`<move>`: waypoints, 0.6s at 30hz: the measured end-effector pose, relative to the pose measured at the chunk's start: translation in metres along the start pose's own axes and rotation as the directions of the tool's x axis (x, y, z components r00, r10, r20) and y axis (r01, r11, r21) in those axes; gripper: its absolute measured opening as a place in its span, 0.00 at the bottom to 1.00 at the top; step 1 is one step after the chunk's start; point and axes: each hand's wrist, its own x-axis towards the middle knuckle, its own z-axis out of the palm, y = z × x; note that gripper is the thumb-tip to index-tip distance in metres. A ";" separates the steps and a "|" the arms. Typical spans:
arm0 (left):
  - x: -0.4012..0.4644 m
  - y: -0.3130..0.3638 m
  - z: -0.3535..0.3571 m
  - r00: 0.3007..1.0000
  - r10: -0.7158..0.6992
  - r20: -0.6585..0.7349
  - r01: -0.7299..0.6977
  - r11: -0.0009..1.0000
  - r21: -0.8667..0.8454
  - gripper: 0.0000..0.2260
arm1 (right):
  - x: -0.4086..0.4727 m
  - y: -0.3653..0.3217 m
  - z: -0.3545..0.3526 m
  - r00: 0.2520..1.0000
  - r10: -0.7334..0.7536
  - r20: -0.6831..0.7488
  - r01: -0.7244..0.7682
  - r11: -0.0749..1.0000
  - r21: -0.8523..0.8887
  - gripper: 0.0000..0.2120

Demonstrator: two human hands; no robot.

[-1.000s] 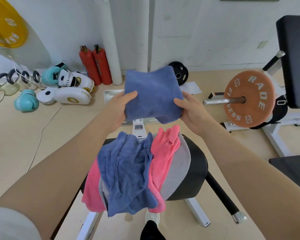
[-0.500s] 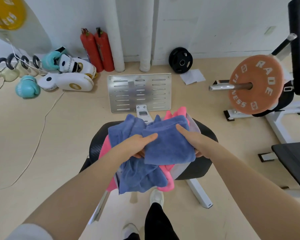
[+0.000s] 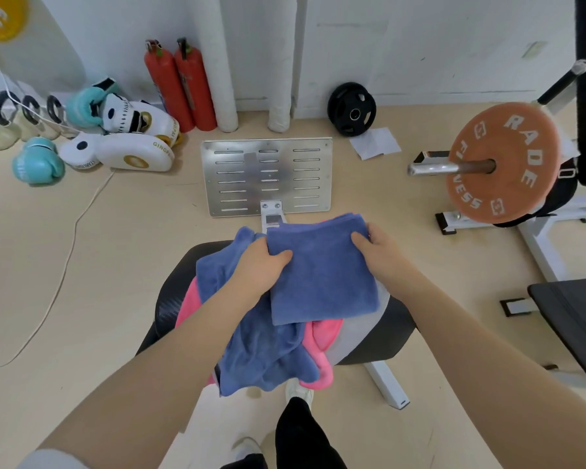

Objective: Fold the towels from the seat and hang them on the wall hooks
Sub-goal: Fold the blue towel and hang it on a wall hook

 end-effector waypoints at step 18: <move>0.020 -0.010 0.045 0.815 0.408 0.412 -0.578 0.630 0.519 0.32 | 0.037 0.016 0.005 0.998 0.020 -0.053 -0.032 0.967 -0.253 0.27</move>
